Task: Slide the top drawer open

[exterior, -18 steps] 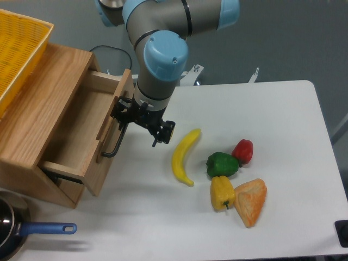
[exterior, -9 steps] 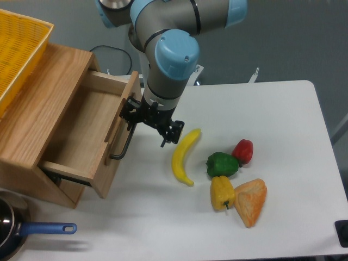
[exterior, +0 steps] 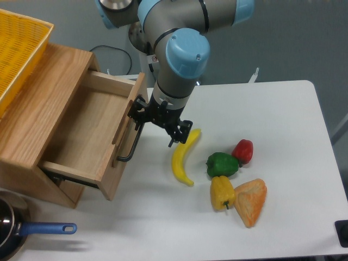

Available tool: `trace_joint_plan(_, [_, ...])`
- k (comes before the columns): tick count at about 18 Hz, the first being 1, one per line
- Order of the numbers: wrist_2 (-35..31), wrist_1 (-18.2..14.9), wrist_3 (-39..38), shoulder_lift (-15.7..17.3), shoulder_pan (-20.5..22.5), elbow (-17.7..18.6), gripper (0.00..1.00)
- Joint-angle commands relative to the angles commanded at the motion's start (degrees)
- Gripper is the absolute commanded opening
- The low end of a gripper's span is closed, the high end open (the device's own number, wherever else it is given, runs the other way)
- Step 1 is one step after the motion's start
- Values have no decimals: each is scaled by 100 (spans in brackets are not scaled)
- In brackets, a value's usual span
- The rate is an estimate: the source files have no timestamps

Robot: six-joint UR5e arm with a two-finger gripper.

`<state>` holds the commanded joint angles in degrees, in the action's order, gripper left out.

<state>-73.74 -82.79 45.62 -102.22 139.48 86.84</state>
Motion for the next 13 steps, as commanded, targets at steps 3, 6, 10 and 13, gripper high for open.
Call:
trace_joint_plan(3, [9,-18,0,-9,0,-9,100])
trace_joint_plan(6, [17,-26,-9,9,0,-26,100])
trace_joint_plan(10, [18,-53,0,26,9,-70,100])
trace_joint_plan(13, [18,-70,9,70,44,-70,100])
